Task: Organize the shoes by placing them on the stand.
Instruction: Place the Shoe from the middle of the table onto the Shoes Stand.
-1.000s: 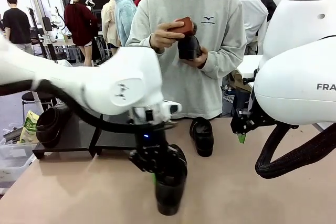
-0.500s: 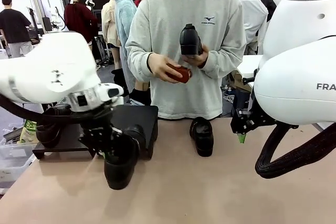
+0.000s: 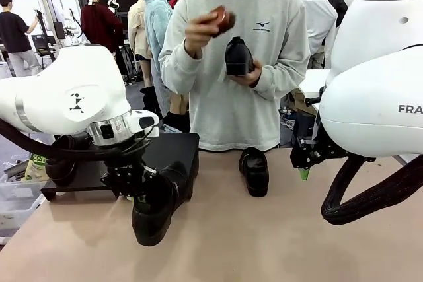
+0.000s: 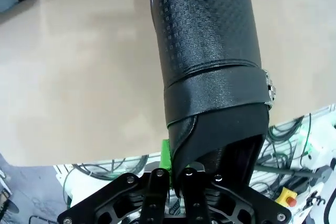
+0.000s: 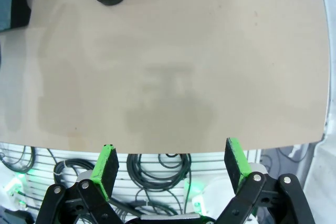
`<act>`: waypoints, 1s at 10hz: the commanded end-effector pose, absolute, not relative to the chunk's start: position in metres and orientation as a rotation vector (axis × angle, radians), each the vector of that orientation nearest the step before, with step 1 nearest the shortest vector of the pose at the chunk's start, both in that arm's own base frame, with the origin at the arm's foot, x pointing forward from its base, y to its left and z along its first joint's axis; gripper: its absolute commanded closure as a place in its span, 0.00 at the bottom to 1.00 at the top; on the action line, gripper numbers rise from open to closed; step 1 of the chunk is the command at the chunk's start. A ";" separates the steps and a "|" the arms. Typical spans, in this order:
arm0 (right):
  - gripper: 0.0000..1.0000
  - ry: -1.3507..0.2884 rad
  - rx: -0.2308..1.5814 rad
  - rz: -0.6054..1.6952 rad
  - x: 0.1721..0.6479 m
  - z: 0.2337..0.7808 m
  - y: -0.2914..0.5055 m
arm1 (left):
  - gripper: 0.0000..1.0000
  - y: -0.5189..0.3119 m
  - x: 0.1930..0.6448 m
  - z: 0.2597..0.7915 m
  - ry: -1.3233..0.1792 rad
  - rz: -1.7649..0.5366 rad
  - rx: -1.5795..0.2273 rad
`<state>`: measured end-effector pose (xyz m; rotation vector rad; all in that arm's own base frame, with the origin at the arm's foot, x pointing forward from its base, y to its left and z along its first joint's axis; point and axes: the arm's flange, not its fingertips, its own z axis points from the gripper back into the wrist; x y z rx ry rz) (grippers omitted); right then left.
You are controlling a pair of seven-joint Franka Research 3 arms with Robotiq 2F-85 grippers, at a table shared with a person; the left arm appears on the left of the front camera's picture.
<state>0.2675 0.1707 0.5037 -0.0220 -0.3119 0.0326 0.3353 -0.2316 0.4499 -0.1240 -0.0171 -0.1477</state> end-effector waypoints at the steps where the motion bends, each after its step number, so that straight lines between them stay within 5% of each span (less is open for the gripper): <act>1: 0.00 -0.309 0.006 0.042 0.269 0.500 0.171 | 1.00 -0.200 0.353 0.473 -0.213 -0.034 -0.114; 10: 0.00 -0.309 0.006 0.042 0.269 0.500 0.171 | 1.00 -0.055 0.460 0.483 -0.440 0.001 -0.003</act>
